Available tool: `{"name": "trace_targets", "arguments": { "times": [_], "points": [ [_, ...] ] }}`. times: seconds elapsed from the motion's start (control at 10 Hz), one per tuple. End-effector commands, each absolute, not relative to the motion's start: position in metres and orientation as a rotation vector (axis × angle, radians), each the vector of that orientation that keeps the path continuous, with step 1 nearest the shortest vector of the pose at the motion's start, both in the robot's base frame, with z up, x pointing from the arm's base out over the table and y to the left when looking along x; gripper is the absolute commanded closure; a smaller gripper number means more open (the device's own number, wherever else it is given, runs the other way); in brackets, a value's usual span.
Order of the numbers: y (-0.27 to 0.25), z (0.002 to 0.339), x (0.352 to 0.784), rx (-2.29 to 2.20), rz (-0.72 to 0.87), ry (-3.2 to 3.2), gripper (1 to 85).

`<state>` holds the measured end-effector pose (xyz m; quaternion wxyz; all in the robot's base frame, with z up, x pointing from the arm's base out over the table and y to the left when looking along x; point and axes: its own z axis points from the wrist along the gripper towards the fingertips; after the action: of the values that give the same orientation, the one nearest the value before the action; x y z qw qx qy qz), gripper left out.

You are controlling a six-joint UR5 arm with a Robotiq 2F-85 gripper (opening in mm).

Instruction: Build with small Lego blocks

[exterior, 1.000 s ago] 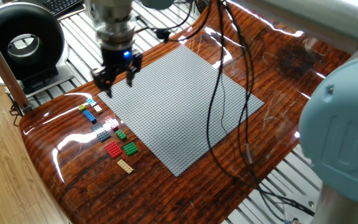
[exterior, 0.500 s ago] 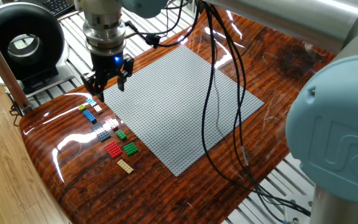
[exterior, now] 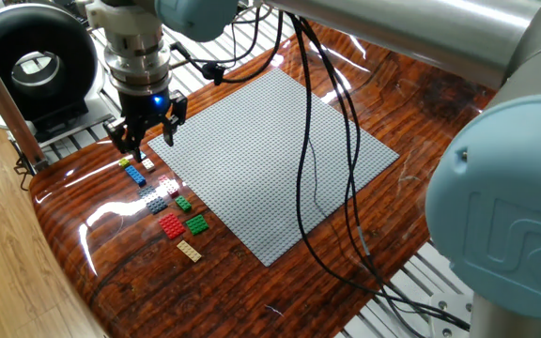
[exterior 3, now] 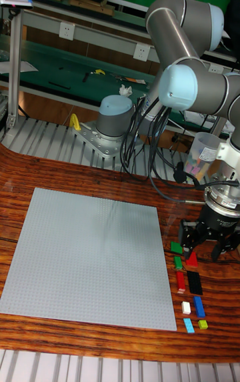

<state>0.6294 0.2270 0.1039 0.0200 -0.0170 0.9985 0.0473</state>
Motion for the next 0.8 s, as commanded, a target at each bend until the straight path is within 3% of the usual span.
{"name": "trace_targets", "arguments": {
  "times": [0.0, 0.7],
  "points": [
    [0.228, 0.098, 0.633, -0.039, 0.165, 3.095, 25.3],
    [0.219, 0.081, 0.62, -0.079, 0.158, 3.112, 25.0]
  ]
}}
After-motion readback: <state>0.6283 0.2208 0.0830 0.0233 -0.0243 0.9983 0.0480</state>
